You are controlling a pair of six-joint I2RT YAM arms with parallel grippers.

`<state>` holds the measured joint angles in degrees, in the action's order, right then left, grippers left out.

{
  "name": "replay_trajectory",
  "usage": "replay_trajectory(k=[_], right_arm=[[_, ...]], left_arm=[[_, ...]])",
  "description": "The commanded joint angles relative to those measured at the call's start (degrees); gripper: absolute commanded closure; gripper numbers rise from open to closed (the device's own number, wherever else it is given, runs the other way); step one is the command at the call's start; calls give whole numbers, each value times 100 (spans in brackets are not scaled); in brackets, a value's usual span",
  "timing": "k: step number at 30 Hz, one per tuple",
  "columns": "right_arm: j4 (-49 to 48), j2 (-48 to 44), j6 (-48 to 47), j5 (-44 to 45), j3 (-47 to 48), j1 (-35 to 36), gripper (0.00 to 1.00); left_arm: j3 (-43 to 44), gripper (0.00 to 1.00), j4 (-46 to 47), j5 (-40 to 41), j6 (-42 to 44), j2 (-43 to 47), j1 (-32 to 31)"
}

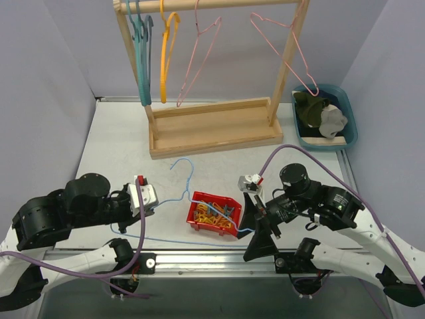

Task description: Remove the underwear clipped to the hanger

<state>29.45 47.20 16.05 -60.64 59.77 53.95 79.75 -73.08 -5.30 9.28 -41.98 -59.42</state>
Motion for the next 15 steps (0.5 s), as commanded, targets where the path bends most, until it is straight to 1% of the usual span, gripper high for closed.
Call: replay_trajectory(k=[1, 4, 7, 8, 9, 10, 12, 13, 15], right_arm=[[-10, 88, 56, -360, -132, 10, 10], [-18, 123, 56, -422, -264, 36, 19], [-18, 131, 56, -413, -325, 63, 33], [-27, 140, 47, -431, -325, 54, 44], [-27, 132, 56, -440, -352, 63, 52], [-10, 132, 47, -396, -360, 63, 72], [-1, 132, 47, -238, -343, 71, 92], [25, 123, 47, -20, -317, 71, 100], [52, 105, 3, 253, -229, 71, 100]], left_arm=[[296, 98, 321, 152, 21, -65, 9], [348, 98, 364, 240, 48, -83, 9], [358, 98, 382, 231, 65, -109, 9], [358, 97, 382, 249, 65, -135, 9], [349, 98, 373, 266, 65, -135, 9], [340, 97, 382, 275, 65, -144, 9], [331, 98, 391, 275, 48, -162, 9], [331, 97, 382, 275, 39, -170, 9], [322, 96, 373, 275, 30, -197, 9]])
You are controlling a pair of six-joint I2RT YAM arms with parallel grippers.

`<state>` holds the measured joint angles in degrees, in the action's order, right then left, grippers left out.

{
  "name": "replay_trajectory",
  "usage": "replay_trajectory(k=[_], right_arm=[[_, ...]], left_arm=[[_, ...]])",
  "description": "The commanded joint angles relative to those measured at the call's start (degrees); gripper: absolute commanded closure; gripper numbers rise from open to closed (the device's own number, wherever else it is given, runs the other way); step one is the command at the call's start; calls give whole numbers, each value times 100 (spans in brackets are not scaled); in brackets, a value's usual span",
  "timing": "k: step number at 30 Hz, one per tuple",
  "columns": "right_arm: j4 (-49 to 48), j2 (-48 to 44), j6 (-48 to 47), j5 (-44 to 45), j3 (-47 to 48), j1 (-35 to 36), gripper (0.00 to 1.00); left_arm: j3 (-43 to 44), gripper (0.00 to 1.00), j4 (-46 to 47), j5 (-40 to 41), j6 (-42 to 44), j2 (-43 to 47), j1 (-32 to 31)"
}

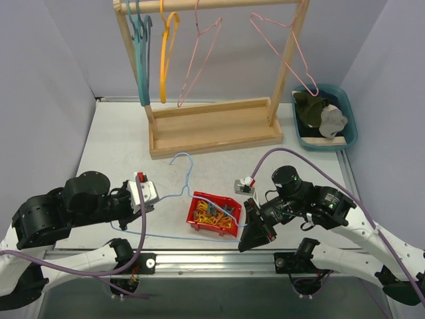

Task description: Remove the underwear clipped to the hanger

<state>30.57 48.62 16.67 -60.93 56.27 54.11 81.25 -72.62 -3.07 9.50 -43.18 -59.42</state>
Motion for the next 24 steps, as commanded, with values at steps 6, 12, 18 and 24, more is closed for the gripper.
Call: replay_trajectory(k=[6, 12, 18, 24], right_arm=[[309, -98, -296, 1319, 209, 56, 100], [608, -186, -278, 2698, 384, 56, 100], [688, -537, 143, 5601, 508, 56, 100], [670, -451, 715, 7893, 604, 30, 100]], left_arm=[[189, 36, 345, 604, -211, -121, 9], [478, 6, 502, 2651, -808, -261, 9], [1007, 6, 1230, 3542, -1486, -183, 9], [586, 6, 1716, 3506, -1784, -59, 9]])
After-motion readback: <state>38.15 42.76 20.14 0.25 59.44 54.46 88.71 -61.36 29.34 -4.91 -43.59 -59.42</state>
